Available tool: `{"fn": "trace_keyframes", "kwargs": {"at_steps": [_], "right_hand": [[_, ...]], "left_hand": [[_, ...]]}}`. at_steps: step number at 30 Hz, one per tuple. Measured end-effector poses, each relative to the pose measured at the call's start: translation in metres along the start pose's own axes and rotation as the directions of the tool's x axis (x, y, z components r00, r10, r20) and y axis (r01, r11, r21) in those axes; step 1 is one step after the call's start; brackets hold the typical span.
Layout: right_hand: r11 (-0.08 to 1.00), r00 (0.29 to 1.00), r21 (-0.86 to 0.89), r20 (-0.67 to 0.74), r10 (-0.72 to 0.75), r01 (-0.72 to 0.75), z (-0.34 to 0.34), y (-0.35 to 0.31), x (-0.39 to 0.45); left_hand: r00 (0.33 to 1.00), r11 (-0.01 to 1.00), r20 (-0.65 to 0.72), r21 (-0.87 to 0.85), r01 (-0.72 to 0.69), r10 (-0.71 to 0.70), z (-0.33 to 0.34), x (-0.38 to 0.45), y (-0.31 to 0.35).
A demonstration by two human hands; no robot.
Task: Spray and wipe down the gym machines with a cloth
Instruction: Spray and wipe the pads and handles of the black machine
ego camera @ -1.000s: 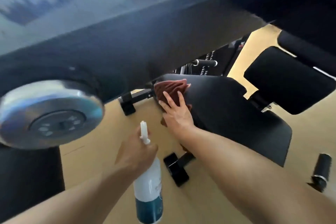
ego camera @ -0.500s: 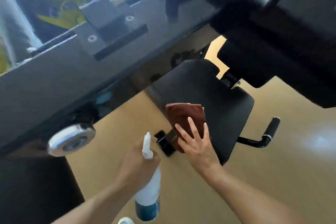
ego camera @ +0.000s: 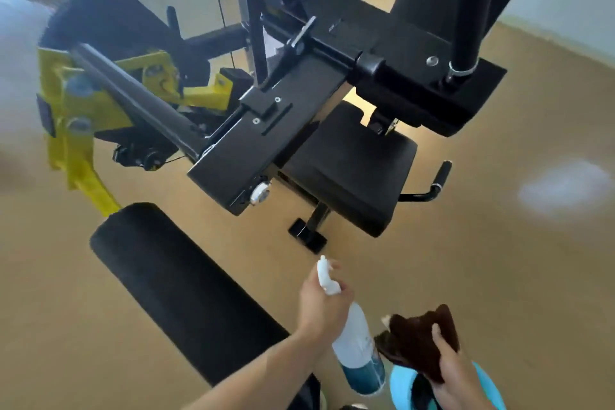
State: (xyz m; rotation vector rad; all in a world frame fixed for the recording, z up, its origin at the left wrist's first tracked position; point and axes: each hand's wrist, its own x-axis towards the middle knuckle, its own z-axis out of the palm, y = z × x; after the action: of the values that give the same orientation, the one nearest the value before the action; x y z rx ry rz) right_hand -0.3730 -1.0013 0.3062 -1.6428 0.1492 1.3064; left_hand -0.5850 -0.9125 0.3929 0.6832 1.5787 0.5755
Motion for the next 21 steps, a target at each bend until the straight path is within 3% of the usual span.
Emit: {"fn": "trace_keyframes", "kwargs": {"at_steps": [5, 14, 21], "right_hand": [[0.995, 0.994, 0.01, -0.036, 0.099, -0.099, 0.013, 0.039, -0.053], [0.964, 0.949, 0.015, 0.182, 0.257, -0.264, 0.047, 0.111, -0.159], [0.967, 0.951, -0.075, 0.174, 0.255, -0.245, 0.048, 0.175, -0.215]], "left_hand": [[0.996, 0.997, -0.062, -0.027, -0.069, 0.067, -0.038, -0.034, 0.002], [0.976, 0.973, -0.177, -0.166, -0.159, 0.129, -0.115, -0.131, -0.053], [0.966, 0.981, -0.182, -0.035, -0.191, 0.181, -0.179, -0.165, -0.102]]}}
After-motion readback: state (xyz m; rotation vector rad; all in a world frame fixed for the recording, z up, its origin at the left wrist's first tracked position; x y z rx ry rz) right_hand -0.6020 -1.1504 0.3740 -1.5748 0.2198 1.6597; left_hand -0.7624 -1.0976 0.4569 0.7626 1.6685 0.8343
